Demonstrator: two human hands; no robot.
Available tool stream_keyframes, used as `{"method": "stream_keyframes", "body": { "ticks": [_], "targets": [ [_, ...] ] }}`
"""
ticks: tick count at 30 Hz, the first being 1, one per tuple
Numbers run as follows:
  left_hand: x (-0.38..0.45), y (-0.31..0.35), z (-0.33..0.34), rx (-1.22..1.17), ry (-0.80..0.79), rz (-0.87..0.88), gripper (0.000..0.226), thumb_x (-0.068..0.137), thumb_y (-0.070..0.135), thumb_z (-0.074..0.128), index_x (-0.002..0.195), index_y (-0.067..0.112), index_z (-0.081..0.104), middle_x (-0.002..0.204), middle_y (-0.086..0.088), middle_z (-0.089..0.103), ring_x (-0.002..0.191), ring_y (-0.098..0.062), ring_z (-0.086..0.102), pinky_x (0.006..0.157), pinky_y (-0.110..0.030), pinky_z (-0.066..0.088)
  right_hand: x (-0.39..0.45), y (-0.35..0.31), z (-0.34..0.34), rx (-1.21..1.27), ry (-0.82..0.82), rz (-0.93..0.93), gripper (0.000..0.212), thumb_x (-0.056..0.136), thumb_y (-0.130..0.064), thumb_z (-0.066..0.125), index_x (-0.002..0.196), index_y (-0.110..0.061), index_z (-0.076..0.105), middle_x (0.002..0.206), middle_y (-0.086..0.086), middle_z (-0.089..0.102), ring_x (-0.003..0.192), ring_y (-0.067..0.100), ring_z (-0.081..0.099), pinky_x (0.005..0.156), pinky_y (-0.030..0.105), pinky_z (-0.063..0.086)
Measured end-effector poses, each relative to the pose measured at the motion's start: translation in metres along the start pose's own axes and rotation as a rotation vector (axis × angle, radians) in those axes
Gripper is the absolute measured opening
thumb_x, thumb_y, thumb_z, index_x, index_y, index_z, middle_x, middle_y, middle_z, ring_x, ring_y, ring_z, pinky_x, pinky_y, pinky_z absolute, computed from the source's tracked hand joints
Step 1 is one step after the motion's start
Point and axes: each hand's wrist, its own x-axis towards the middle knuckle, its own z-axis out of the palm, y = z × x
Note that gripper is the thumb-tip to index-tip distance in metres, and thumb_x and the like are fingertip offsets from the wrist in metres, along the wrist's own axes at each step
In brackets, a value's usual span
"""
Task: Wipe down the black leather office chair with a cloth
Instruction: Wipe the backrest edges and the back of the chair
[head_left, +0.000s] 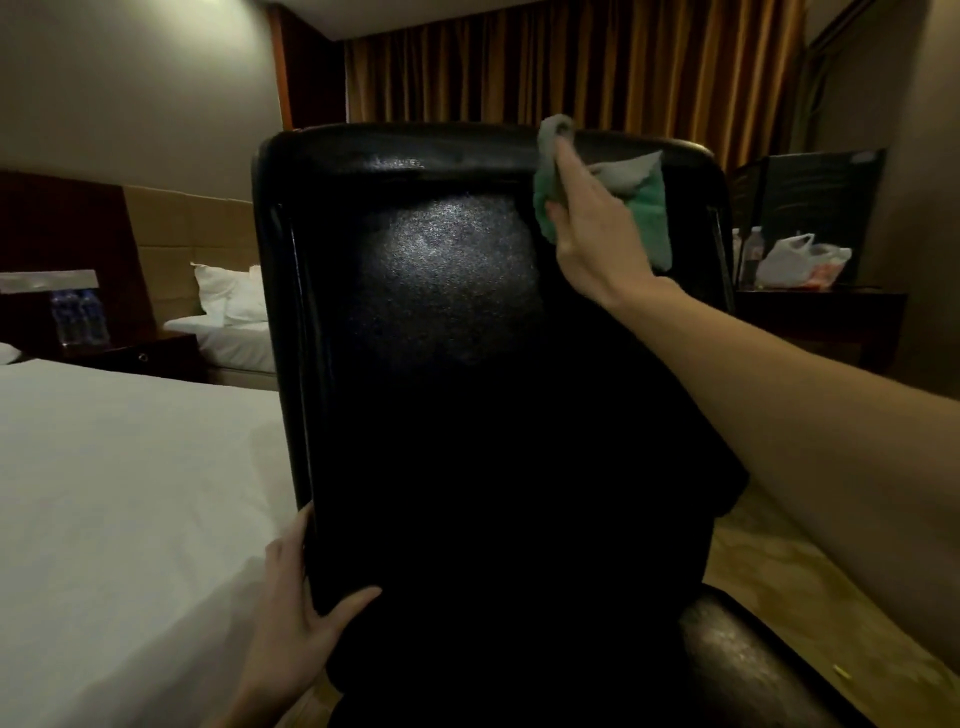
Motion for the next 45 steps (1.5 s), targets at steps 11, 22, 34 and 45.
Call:
{"method": "stream_keyframes", "body": {
  "ticks": [11,22,34,45],
  "targets": [
    [-0.009,0.006,-0.007,0.045,0.012,0.02,0.102,0.054,0.076,0.08,0.14,0.066,0.026,0.136,0.023,0.044,0.133,-0.015,0.048,0.112,-0.055,0.04,0.039,-0.055,0.041,-0.116,-0.075,-0.335,0.045,0.099,-0.029,0.05,0.144,-0.026,0.043,0.142,0.016,0.037,0.126,0.032,0.042,0.104,0.037,0.041],
    [-0.019,0.022,-0.007,0.196,0.068,0.047,0.104,0.067,0.039,0.088,0.128,0.082,0.015,0.124,0.016,0.044,0.108,-0.001,0.05,0.084,-0.02,0.041,0.032,-0.053,0.044,-0.166,0.113,0.044,0.04,0.099,-0.021,0.043,0.137,-0.026,0.052,0.137,0.004,0.053,0.122,0.035,0.043,0.103,0.045,0.037],
    [-0.026,0.016,-0.016,0.212,0.096,0.032,0.103,0.059,0.059,0.079,0.133,0.08,0.011,0.123,0.028,0.036,0.109,0.013,0.042,0.087,-0.009,0.036,0.068,-0.215,0.089,0.001,-0.179,-0.493,0.036,0.104,-0.038,0.038,0.13,-0.025,0.061,0.139,-0.001,0.052,0.136,0.017,0.035,0.111,0.033,0.021],
    [-0.013,0.007,-0.013,0.126,-0.039,0.077,0.095,0.076,0.058,0.077,0.136,0.078,0.006,0.122,0.033,0.026,0.116,0.001,0.044,0.102,-0.024,0.042,0.086,-0.137,0.061,-0.039,-0.049,0.135,0.028,0.1,-0.034,0.038,0.118,-0.033,0.059,0.13,-0.003,0.055,0.135,0.028,0.036,0.103,0.082,0.01]
  ]
}}
